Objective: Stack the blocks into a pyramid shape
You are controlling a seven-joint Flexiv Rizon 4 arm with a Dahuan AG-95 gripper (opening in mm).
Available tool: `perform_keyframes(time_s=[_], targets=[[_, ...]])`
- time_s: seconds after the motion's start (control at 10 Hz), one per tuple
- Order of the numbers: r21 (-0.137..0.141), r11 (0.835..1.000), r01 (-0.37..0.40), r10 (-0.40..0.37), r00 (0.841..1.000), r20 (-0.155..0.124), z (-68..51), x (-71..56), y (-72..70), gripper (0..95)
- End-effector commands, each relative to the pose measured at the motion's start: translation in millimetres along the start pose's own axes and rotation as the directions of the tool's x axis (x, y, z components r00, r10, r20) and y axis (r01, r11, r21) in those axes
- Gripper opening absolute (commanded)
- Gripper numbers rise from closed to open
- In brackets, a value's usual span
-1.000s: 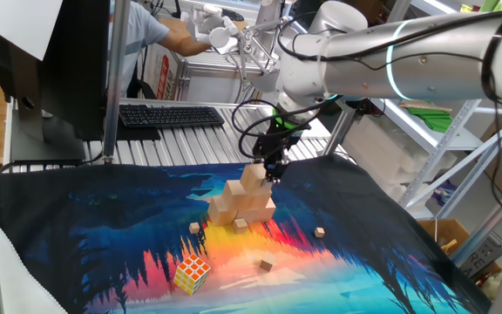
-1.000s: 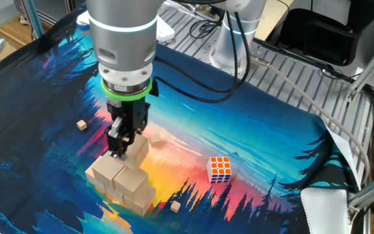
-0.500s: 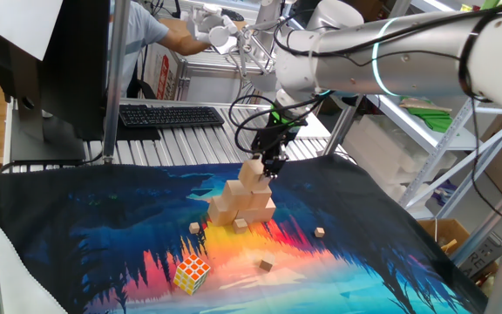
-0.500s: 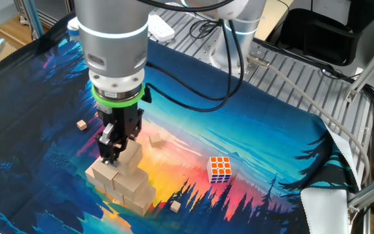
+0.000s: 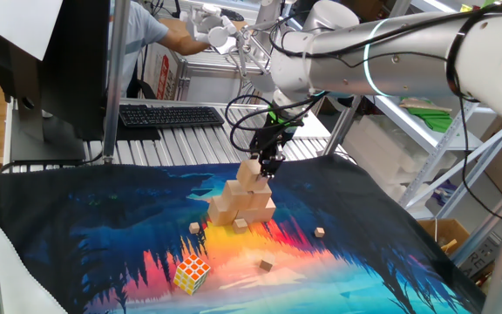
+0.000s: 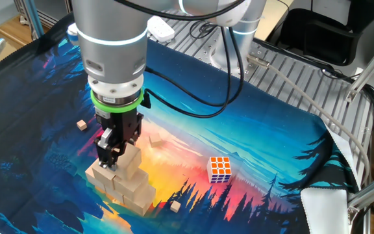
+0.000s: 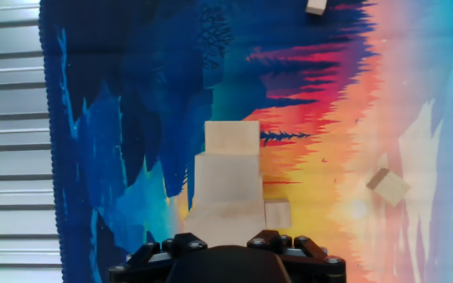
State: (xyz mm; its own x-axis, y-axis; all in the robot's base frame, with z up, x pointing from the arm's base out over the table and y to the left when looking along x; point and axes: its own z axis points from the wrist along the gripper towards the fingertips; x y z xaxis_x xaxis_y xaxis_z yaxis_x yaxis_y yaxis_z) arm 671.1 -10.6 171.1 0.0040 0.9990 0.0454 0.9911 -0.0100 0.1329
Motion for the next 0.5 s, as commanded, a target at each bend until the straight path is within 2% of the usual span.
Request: perform_keyframes(time_s=[0.1,0.5], targets=[[-0.002,1.0,-0.001,0.001,1.0,0.004,1.4,-0.4,1.9,0.0],[0.0,1.0,0.005,-0.005,1.0,0.014,4.3,-3.1,12.1,0.0]])
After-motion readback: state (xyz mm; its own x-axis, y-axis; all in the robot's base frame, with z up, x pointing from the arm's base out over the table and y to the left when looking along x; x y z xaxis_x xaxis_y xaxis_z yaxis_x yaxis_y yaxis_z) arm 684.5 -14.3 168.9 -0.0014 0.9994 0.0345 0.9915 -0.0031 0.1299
